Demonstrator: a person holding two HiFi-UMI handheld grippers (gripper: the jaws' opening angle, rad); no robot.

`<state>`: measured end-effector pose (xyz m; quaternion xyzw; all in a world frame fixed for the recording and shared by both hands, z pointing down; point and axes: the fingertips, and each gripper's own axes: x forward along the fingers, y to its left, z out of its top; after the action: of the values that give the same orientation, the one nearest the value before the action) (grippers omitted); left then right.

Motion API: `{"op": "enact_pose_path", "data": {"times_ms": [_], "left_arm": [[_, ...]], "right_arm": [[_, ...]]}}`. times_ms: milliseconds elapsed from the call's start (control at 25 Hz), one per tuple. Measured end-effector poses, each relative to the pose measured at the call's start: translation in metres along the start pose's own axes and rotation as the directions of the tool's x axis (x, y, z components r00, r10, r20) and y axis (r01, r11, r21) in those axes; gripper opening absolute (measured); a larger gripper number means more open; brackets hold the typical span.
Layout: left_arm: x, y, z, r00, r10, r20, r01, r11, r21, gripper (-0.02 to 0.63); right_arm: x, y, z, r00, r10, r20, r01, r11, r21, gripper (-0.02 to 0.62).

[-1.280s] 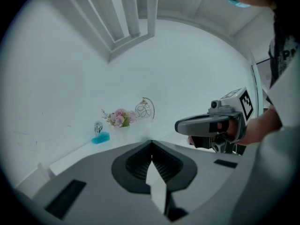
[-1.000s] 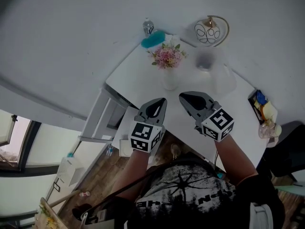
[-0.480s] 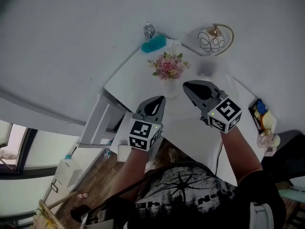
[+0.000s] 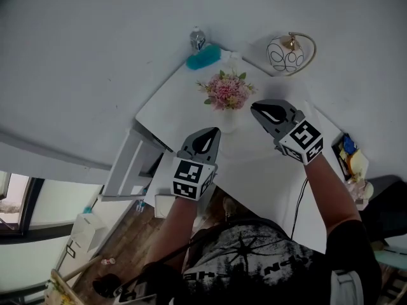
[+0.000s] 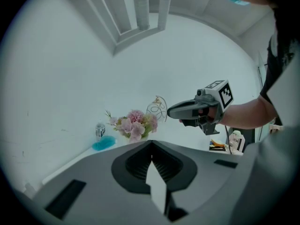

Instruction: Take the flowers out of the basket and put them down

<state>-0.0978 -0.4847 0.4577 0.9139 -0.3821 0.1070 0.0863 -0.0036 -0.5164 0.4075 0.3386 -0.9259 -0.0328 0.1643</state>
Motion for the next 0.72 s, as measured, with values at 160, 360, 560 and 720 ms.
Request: {"op": "enact_pose_path", "data": {"times_ms": [160,360,560,720], "left_arm": [[0.005,0.004,-0.001,1.0,-0.007,0.005,0.007,1.0,-0.007,0.011],[0.009,0.012,-0.001,1.0,-0.012,0.014,0.013,1.0,-0.028,0.011],[0.014,0.016,-0.002,1.0,-0.023,0.019,0.024,0.999,-0.034,0.011],[0.016,0.017,-0.005,0.999,-0.029,0.024,0.03,0.998,-0.054,0.011]], "right_arm": [[0.016,-0.009,-0.024,0.997,0.015,-0.077,-0.016,1.0,-0.016,0.021],[0.04,-0.01,-0.051,0.984,0.077,-0.162,-0.073,0.997,0.03,0.107],[0.064,-0.013,-0.073,0.971,0.104,-0.214,-0.092,0.994,0.067,0.145],[0.078,-0.007,-0.091,0.962,0.121,-0.244,-0.095,0.989,0.116,0.231]]}}
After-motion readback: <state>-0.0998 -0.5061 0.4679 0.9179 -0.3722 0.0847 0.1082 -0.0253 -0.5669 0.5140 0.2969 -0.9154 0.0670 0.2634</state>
